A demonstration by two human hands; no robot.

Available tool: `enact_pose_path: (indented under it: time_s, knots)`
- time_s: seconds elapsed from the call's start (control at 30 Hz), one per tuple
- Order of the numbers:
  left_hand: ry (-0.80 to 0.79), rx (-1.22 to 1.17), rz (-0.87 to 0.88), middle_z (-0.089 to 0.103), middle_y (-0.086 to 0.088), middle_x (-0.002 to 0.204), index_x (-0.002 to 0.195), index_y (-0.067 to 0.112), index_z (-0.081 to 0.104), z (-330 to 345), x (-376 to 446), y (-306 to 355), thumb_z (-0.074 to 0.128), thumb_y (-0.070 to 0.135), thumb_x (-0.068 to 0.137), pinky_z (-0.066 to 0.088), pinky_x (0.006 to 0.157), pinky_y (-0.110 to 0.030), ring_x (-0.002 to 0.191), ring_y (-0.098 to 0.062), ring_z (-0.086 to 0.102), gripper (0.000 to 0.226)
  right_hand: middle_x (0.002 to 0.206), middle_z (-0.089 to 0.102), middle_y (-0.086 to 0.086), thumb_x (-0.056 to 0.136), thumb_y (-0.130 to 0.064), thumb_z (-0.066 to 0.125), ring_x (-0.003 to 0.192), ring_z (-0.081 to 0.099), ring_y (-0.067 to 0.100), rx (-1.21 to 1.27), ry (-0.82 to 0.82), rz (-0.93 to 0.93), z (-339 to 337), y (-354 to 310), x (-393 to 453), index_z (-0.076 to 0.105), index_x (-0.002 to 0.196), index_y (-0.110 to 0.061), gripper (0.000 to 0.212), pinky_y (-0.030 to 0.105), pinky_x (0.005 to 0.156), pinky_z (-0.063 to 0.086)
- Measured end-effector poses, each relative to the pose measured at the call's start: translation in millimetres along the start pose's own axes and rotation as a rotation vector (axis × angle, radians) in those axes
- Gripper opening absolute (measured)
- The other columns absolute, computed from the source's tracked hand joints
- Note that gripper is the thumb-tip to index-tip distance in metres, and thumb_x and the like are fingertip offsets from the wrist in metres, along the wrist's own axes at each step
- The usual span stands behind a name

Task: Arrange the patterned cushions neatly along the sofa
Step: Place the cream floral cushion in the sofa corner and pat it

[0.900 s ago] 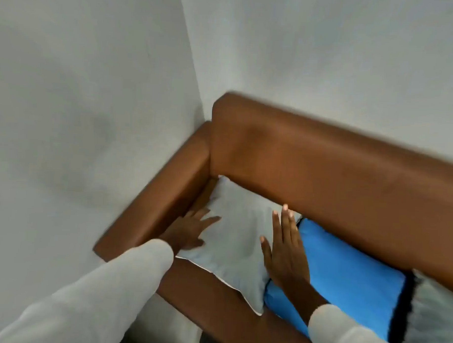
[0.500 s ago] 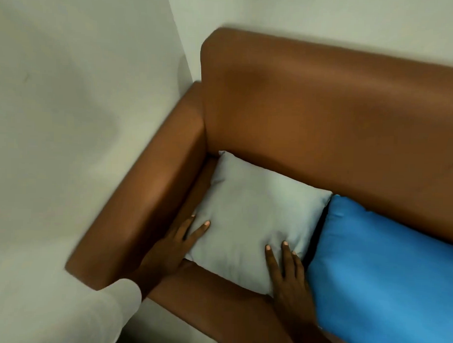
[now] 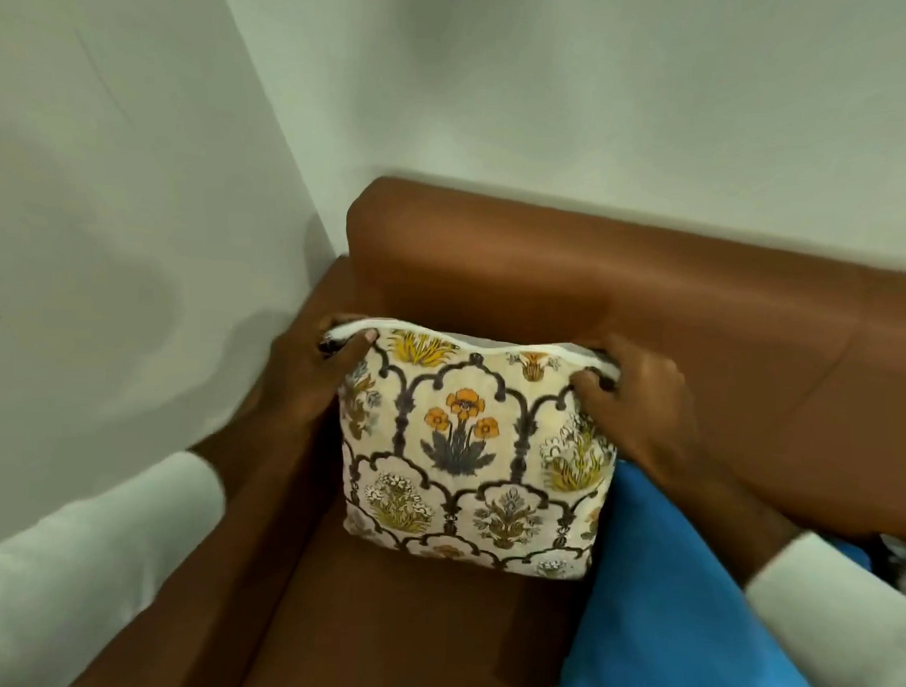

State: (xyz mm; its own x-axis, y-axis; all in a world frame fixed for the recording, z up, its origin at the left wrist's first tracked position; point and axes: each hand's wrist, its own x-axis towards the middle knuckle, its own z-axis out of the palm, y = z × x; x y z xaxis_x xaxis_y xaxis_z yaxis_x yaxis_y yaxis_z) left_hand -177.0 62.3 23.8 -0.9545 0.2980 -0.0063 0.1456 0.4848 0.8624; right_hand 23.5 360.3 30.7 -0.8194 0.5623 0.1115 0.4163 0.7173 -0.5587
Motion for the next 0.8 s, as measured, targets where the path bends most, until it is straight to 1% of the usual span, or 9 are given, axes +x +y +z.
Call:
enact_pose_path:
  time_s: [0.1,0.23,0.3,0.4,0.5,0.6,0.67,0.73,0.8]
  knots:
    - [-0.118,0.011,-0.090,0.081,-0.015,0.121,0.128,0.005,0.077,32.0,33.3,-20.1,0.075,0.023,0.105,0.061,0.097,-0.046,0.110,-0.030,0.076,0.029,0.134,0.069,0.016,0.103,-0.022,0.069,0.117,0.067,0.039,0.019,-0.023,0.062,37.1,24.0,17.4,0.067,0.139,-0.010,0.038,0.050,0.096,0.057]
    - [-0.079,-0.005,-0.056,0.072,-0.019,0.141,0.151,0.002,0.062,54.2,50.6,-35.2,0.064,0.025,0.112,0.053,0.118,-0.050,0.130,-0.033,0.070,0.046,0.125,0.063,0.022,0.104,-0.007,0.064,0.117,0.057,0.041,0.033,0.154,0.094,81.1,42.5,-3.4,0.069,0.127,0.000,0.024,0.050,0.096,0.050]
    - [-0.056,-0.058,-0.034,0.077,-0.016,0.132,0.141,0.008,0.070,59.2,56.6,-32.4,0.066,0.032,0.110,0.056,0.114,-0.055,0.125,-0.032,0.073,0.039,0.120,0.063,0.019,0.103,-0.001,0.061,0.113,0.056,0.038,0.056,0.288,0.087,87.3,42.8,-12.6,0.070,0.127,-0.002,0.025,0.049,0.092,0.050]
    - [-0.037,-0.037,0.053,0.079,-0.007,0.120,0.127,0.010,0.074,60.1,60.7,-32.0,0.065,0.033,0.111,0.060,0.105,-0.054,0.111,-0.014,0.076,0.030,0.128,0.062,0.023,0.105,-0.002,0.060,0.120,0.055,0.044,0.055,0.342,0.163,83.6,39.8,-21.1,0.068,0.133,-0.002,0.029,0.058,0.094,0.054]
    - [0.025,0.117,0.284,0.064,-0.005,0.149,0.150,0.011,0.061,63.0,45.3,-36.1,0.057,0.031,0.114,0.054,0.116,-0.042,0.131,-0.002,0.063,0.041,0.162,0.049,0.024,0.109,-0.016,0.055,0.152,0.041,0.047,-0.068,0.396,0.133,90.4,20.5,-41.6,0.056,0.154,-0.011,0.045,0.070,0.124,0.033]
    - [-0.022,0.524,0.680,0.017,0.000,0.184,0.174,0.022,0.030,84.0,-3.5,-64.8,0.041,0.048,0.115,0.020,0.137,-0.039,0.167,-0.023,0.024,0.065,0.184,0.018,0.013,0.115,-0.042,0.034,0.171,0.014,0.035,-0.174,0.162,-0.385,133.9,-12.0,-82.5,0.022,0.176,-0.027,0.063,0.072,0.133,0.000]
    - [-0.288,0.747,0.924,0.001,0.004,0.188,0.179,0.030,0.011,103.1,-31.5,-87.6,0.028,0.056,0.115,0.012,0.137,-0.055,0.174,-0.027,0.006,0.071,0.187,0.010,0.006,0.114,-0.054,0.037,0.173,0.008,0.031,-0.295,-0.042,-0.567,164.6,-10.1,-99.3,0.021,0.176,-0.034,0.068,0.077,0.131,0.006]
    - [-0.390,0.931,0.967,0.000,-0.001,0.188,0.179,0.030,0.004,116.6,-38.0,-99.7,0.022,0.063,0.115,0.012,0.137,-0.061,0.175,-0.031,0.002,0.074,0.187,0.006,0.005,0.111,-0.065,0.040,0.173,0.007,0.032,-0.419,-0.113,-0.509,172.6,12.4,-90.8,0.025,0.175,-0.036,0.071,0.078,0.128,0.023]
    - [-0.368,0.973,0.866,-0.004,-0.001,0.188,0.178,0.033,-0.002,121.5,-19.6,-94.9,0.024,0.074,0.111,0.008,0.138,-0.058,0.174,-0.031,-0.001,0.083,0.187,0.000,0.003,0.107,-0.077,0.034,0.172,0.005,0.031,-0.484,-0.119,-0.321,161.7,42.2,-71.5,0.018,0.176,-0.035,0.082,0.082,0.128,0.016]
